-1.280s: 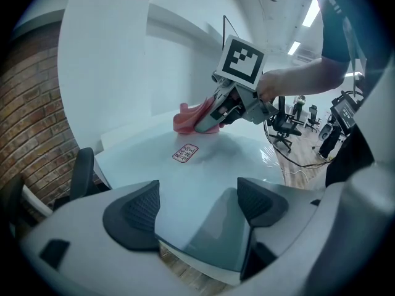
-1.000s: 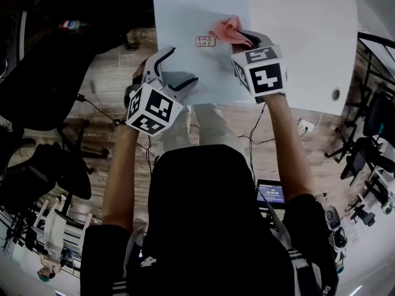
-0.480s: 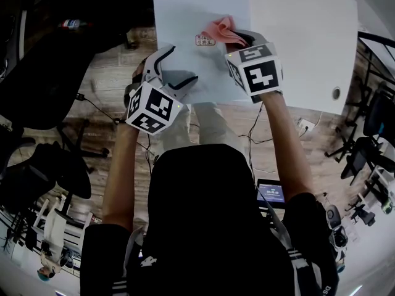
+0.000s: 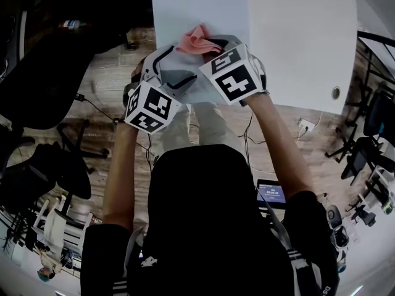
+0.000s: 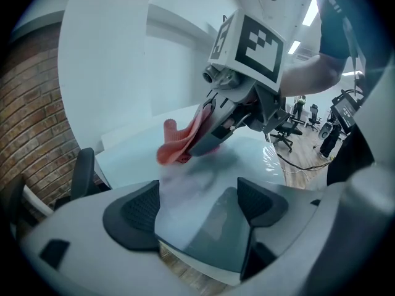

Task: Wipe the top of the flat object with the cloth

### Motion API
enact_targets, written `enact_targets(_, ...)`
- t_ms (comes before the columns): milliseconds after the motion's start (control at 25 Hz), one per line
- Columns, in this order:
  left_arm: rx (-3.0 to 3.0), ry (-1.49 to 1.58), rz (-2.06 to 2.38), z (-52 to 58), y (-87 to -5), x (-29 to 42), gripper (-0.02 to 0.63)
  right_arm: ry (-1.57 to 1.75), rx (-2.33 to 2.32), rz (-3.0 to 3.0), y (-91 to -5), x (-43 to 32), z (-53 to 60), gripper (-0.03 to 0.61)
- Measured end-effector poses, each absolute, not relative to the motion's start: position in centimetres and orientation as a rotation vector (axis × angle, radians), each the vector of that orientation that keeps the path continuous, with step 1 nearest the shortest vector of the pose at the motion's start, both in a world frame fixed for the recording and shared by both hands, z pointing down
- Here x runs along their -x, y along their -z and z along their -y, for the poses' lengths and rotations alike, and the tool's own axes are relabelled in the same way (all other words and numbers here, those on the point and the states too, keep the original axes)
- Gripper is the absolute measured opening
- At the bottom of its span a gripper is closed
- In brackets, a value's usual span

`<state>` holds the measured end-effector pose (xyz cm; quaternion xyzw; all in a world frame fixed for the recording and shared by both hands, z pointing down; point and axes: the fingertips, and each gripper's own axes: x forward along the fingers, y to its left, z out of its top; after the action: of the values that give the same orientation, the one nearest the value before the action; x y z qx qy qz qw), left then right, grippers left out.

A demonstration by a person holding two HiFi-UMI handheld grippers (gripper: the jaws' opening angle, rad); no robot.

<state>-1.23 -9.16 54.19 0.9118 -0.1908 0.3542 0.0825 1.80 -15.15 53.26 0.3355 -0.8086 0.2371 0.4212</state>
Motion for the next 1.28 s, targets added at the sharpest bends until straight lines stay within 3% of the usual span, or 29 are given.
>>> enact_targets(640, -2.726, -1.052, 0.574, 9.3, -54.2, 1.3, 0.387, -0.655, -0.706, 2.090, -53.4, 1.5, 13.4, 0.044)
enact_targets(1280, -2.729, -1.051, 0.571, 9.2, -54.3, 1.3, 0.387, -0.722, -0.939, 1.971, -53.8, -5.1, 17.4, 0.044)
